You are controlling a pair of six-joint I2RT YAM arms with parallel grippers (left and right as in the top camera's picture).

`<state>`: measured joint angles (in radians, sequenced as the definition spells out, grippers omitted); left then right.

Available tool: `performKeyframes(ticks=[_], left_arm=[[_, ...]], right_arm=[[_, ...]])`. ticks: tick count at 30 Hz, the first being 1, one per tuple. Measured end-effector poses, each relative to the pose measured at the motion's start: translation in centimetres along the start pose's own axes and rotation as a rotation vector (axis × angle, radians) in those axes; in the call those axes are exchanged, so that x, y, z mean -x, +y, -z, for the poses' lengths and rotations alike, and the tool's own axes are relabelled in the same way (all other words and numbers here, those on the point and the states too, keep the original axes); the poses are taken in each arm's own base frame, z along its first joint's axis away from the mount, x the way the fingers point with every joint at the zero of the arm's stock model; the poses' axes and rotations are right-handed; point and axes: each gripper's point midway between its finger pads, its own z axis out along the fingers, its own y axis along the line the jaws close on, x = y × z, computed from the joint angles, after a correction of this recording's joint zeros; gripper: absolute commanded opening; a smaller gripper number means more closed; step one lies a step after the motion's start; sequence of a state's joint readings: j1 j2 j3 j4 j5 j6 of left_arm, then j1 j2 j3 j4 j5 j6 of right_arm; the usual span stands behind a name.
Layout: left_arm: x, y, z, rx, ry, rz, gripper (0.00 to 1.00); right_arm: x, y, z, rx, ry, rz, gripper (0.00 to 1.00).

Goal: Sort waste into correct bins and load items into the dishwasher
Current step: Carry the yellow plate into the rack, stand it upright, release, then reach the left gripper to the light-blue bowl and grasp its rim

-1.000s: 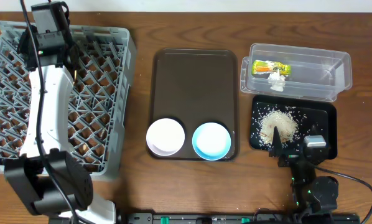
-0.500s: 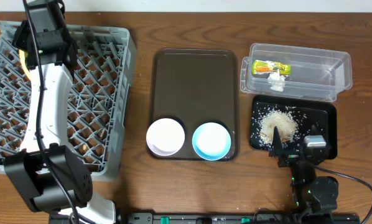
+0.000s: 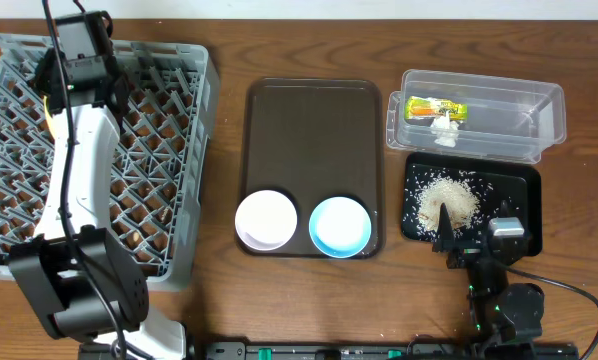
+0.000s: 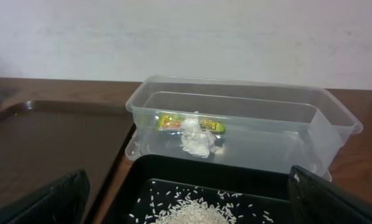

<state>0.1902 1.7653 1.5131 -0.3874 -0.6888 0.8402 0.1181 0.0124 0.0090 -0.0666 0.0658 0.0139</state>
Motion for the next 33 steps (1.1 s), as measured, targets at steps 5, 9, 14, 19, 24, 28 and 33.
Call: performKeyframes(ticks=[5,9,14,19,24,28,33], left_arm=[[0.1,-0.1,0.1,-0.003,-0.004,0.092,0.7],[-0.4,-0.5,1.2,-0.035,0.005,0.25,0.83],[-0.5,-1.3,6.0,-0.17,-0.046,0.4,0.86],[0.7,-5.0,13.1,-0.447,-0.152,0.429,0.86],[1.1,-11.6,20.8,-0.849,-0.206,0.335,0.86],[-0.5,-15.9,23.8,-1.044,-0.088,0.299,0.93],[-3.0,-21.7,24.5,-1.2,0.101,0.254,0.91]], right_arm=[[0.0,0.0,0.0,0.0,0.0,0.0,0.99],[0.0,0.0,0.0,0.0,0.0,0.0,0.99],[0.0,0.0,0.0,0.0,0.0,0.0,0.99],[0.0,0.0,0.0,0.0,0.0,0.0,0.99],[0.0,0.0,0.0,0.0,0.0,0.0,0.99],[0.0,0.0,0.0,0.0,0.0,0.0,0.99],[0.0,0.0,0.0,0.0,0.0,0.0,0.99]])
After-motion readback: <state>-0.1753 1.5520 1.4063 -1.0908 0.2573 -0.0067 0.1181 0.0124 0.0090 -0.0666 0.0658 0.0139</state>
